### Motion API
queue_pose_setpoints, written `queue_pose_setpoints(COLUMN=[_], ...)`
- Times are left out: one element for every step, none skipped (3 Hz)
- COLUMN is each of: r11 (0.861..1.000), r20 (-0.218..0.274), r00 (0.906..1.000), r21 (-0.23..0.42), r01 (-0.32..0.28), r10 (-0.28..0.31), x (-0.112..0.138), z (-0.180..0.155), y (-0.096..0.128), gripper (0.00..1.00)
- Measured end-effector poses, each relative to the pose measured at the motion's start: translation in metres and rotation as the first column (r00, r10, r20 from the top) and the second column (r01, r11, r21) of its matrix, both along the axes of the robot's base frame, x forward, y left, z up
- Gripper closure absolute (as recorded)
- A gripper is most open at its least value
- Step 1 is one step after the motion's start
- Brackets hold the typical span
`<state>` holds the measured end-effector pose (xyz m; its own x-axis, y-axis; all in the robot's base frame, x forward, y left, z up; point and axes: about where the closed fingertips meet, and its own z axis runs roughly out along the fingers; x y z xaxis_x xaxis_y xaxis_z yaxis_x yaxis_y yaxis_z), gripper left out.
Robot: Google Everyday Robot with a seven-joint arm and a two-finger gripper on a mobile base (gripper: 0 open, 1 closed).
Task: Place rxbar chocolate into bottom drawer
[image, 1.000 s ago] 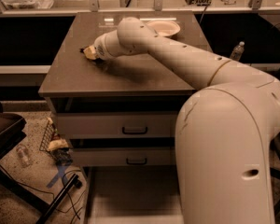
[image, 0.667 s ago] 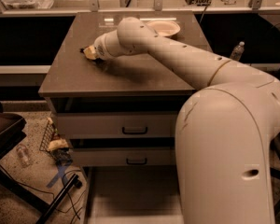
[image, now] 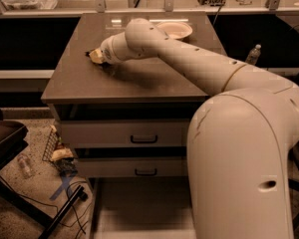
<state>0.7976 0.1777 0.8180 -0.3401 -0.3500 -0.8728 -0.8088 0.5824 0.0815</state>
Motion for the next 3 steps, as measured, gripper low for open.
queue_pose_setpoints(r11=[1.000, 1.000, 1.000], r20=[0.000, 0.000, 0.000], r00=[1.0000, 1.0000, 1.0000], r21=[0.000, 0.000, 0.000], r01=[0.000, 0.000, 0.000], r10=[0.000, 0.000, 0.000], x=[0.0000, 0.0000, -0.0001], z=[0.0001, 0.0000, 0.0001], y=[0.0000, 0.0001, 0.0001], gripper=[1.00, 1.00, 1.00])
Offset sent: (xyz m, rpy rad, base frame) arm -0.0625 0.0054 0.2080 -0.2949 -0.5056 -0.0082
